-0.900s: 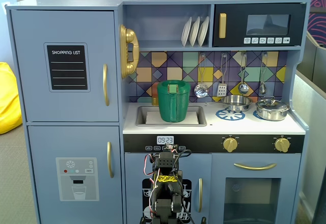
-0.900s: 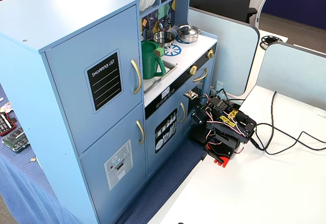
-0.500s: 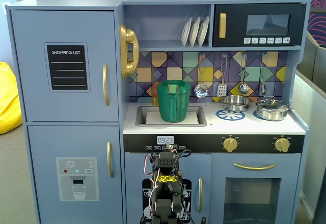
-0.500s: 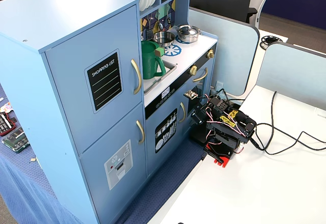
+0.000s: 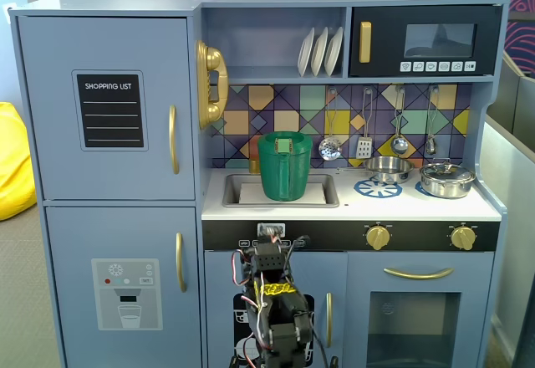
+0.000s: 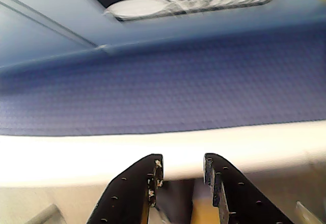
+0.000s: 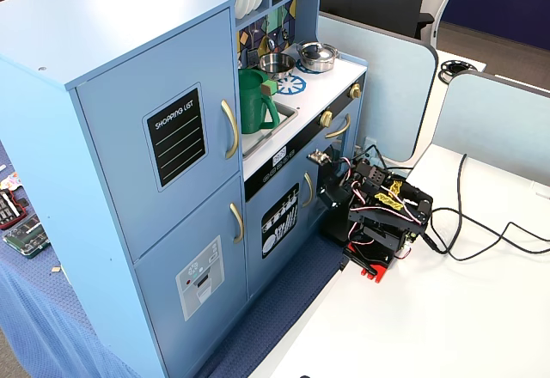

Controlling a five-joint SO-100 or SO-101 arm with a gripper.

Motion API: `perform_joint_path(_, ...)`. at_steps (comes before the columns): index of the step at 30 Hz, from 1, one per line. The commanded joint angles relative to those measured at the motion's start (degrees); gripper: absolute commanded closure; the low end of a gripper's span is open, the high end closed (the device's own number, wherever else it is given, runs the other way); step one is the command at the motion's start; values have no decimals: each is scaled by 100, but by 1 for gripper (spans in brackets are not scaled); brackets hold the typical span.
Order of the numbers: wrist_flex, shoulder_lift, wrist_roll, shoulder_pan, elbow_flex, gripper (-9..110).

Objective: Open the left cabinet door

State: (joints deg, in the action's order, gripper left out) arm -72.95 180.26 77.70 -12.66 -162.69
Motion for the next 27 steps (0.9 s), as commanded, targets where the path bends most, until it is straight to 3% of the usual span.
perform_joint_path(1, 729, -272, -35, -519, 1090, 101)
perform_joint_path(9, 2215, -1169, 694, -1213, 2593, 101)
perform_joint_path(16, 3164, -2452, 413, -1661, 4096, 102)
perform_joint_path(27, 4333, -3709, 1485, -2215, 5335, 98)
